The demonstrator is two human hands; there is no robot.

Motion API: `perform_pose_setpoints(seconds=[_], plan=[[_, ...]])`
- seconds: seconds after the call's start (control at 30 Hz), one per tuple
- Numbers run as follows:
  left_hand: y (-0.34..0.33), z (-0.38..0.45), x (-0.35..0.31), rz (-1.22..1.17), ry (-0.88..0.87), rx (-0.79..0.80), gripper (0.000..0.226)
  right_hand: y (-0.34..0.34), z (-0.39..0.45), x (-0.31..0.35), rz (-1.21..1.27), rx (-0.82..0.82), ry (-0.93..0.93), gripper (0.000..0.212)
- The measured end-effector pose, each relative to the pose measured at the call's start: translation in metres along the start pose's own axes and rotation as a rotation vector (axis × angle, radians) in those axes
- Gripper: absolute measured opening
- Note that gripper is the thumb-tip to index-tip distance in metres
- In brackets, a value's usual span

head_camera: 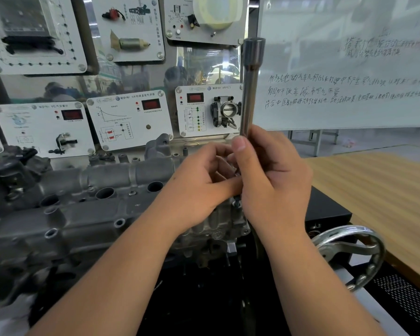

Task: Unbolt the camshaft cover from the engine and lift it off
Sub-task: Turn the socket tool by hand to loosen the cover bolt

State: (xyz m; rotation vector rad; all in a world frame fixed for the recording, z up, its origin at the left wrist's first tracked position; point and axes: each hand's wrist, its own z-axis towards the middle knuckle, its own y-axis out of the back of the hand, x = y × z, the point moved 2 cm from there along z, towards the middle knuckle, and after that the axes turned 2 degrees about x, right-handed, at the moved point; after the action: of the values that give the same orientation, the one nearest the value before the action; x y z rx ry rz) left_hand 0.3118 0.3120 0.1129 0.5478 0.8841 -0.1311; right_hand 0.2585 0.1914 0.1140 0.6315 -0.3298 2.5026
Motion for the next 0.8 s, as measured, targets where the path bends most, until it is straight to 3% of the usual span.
perform_pose_setpoints(seconds=[0.13,0.3,0.47,0.53,0.67,0.8], plan=[[-0.0007,-0.0018,-0.001,-0.114,0.011,0.074,0.035,0.0005,-0.001,-0.0009,-0.008,0.018,0.017,0.027],[-0.0016,-0.0027,-0.0022,-0.123,0.008,0.041,0.046,0.0004,0.0011,-0.0007,0.049,0.082,-0.042,0.039],[-0.0007,-0.0001,-0.0032,0.018,-0.001,0.009,0.04,0.0001,0.0023,0.0051,0.026,0.086,-0.019,0.011],[-0.0001,-0.0009,-0.002,-0.002,0.003,0.034,0.042,0.0006,0.0014,0.0052,0.002,0.059,0.005,0.01],[-0.0023,-0.0028,-0.0029,-0.12,0.018,0.131,0.048,0.0008,0.0012,0.0025,0.028,0.102,-0.011,0.024],[-0.0019,-0.002,-0.0034,-0.112,0.001,0.078,0.05,0.0013,0.0022,-0.0011,0.09,0.11,-0.052,0.046]])
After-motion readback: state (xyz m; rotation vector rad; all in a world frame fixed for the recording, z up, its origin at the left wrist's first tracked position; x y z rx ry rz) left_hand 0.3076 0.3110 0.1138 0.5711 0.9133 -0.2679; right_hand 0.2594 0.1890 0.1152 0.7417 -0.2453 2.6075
